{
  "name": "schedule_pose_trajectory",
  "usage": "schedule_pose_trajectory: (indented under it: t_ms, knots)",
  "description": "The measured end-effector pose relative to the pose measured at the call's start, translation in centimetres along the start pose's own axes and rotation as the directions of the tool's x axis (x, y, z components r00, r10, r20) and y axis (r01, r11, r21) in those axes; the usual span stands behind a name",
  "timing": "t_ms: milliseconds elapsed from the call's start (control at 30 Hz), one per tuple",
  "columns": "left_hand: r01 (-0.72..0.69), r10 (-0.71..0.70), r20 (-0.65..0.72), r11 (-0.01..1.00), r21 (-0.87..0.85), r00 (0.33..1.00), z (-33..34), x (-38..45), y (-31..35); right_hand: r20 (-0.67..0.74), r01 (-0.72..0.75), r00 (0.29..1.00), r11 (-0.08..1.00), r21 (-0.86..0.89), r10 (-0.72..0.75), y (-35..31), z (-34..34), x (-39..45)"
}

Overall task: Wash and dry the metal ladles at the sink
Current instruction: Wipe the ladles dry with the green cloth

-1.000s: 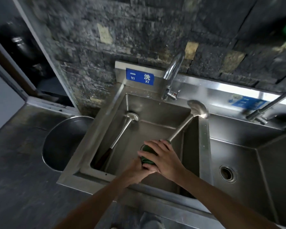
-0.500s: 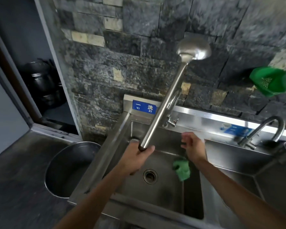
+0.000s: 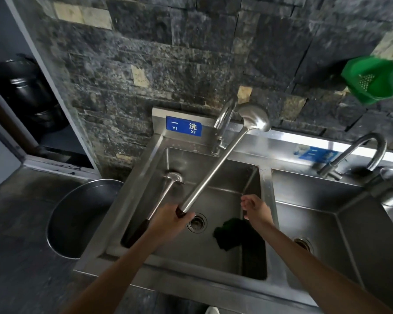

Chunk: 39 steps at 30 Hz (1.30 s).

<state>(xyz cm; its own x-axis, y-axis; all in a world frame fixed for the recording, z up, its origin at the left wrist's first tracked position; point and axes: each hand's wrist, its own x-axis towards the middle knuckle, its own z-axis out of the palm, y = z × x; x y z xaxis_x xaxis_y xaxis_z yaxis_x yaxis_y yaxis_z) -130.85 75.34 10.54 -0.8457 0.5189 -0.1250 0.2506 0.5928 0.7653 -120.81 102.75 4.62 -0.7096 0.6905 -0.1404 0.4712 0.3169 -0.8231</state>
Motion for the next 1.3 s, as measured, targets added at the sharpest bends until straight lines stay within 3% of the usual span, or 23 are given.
schedule_pose_trajectory:
  t_ms: [233, 433, 567, 700, 800, 933, 1067, 1200, 1300]
  knots:
    - [0.013, -0.015, 0.075, 1.000, 0.020, 0.997, 3.0, 2.3, -0.5, 0.095, -0.093, 0.990, 0.985, -0.145, 0.108, 4.2, 0.8, 1.8]
    - [0.170, -0.161, 0.203, 0.985, -0.024, 0.966, 7.0, 3.8, -2.3, 0.263, -0.204, 0.917, 0.920, -0.335, 0.299, 9.5, 4.3, 3.8]
    - [0.265, -0.245, 0.290, 0.964, -0.031, 0.925, 9.7, 4.3, -4.3, 0.388, -0.144, 0.841, 0.847, -0.511, 0.377, 14.5, 7.7, 6.2]
    - [0.360, -0.348, 0.306, 0.933, 0.017, 0.886, 11.8, 5.0, -6.8, 0.412, -0.094, 0.804, 0.776, -0.624, 0.429, 19.2, 10.8, 9.4]
    - [0.391, -0.386, 0.316, 0.919, 0.048, 0.867, 12.7, 5.7, -7.9, 0.390, -0.098, 0.820, 0.774, -0.625, 0.419, 21.6, 12.6, 12.4]
    - [0.425, -0.417, 0.302, 0.904, 0.041, 0.858, 13.7, 6.8, -9.3, 0.371, -0.222, 0.784, 0.782, -0.582, 0.498, 24.2, 15.9, 15.2]
    - [0.451, -0.436, 0.309, 0.892, 0.028, 0.845, 14.1, 7.3, -10.0, 0.301, -0.216, 0.782, 0.690, -0.690, 0.546, 25.2, 18.1, 15.9]
    - [0.453, -0.442, 0.302, 0.891, 0.035, 0.845, 13.9, 7.2, -9.9, 0.248, -0.316, 0.818, 0.767, -0.559, 0.518, 24.2, 16.3, 17.0]
    - [0.453, -0.444, 0.284, 0.891, 0.037, 0.850, 13.4, 7.1, -9.2, 0.229, -0.469, 0.789, 0.800, -0.375, 0.570, 22.2, 14.6, 16.8]
